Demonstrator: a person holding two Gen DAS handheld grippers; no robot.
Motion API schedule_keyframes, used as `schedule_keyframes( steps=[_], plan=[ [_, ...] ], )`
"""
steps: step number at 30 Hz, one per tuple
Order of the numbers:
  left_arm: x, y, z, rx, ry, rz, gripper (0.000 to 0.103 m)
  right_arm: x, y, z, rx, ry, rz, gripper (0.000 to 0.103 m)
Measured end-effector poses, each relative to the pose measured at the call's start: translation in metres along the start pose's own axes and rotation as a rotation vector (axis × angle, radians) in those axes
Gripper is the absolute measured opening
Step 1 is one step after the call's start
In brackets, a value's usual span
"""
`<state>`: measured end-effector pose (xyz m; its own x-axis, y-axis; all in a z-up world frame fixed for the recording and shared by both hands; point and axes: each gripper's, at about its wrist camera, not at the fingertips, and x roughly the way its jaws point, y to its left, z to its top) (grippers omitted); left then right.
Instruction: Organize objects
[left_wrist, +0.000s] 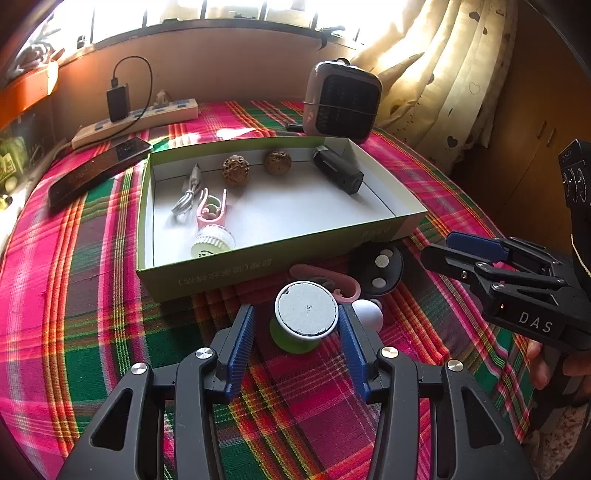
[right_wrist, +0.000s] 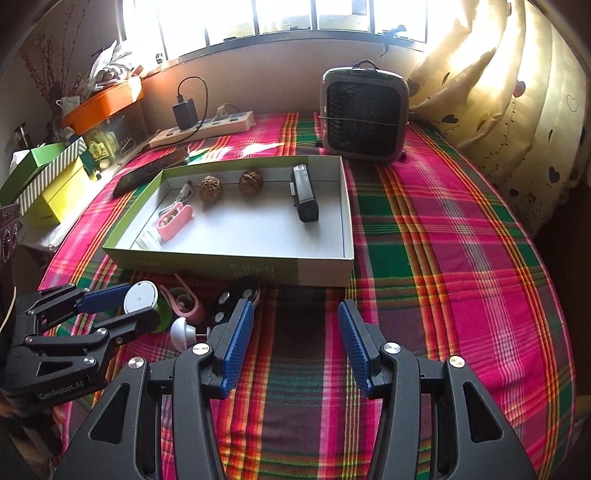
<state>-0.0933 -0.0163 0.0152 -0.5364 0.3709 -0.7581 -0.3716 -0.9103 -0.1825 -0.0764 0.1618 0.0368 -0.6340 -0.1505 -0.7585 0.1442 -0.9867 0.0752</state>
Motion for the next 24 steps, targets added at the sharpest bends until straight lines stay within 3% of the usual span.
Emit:
schedule_keyframes(
  steps=[12,24],
  plan=[
    [0.013,0.005,0.004,-0.032,0.021,0.051,0.044,0.013,0.013,0.005,-0.046,0.012,0.091,0.049],
    [0.011,0.016,0.005,-0.058,0.008,0.087,0.044,0.032,0.024,0.008,-0.089,0.037,0.094,0.049]
  ],
)
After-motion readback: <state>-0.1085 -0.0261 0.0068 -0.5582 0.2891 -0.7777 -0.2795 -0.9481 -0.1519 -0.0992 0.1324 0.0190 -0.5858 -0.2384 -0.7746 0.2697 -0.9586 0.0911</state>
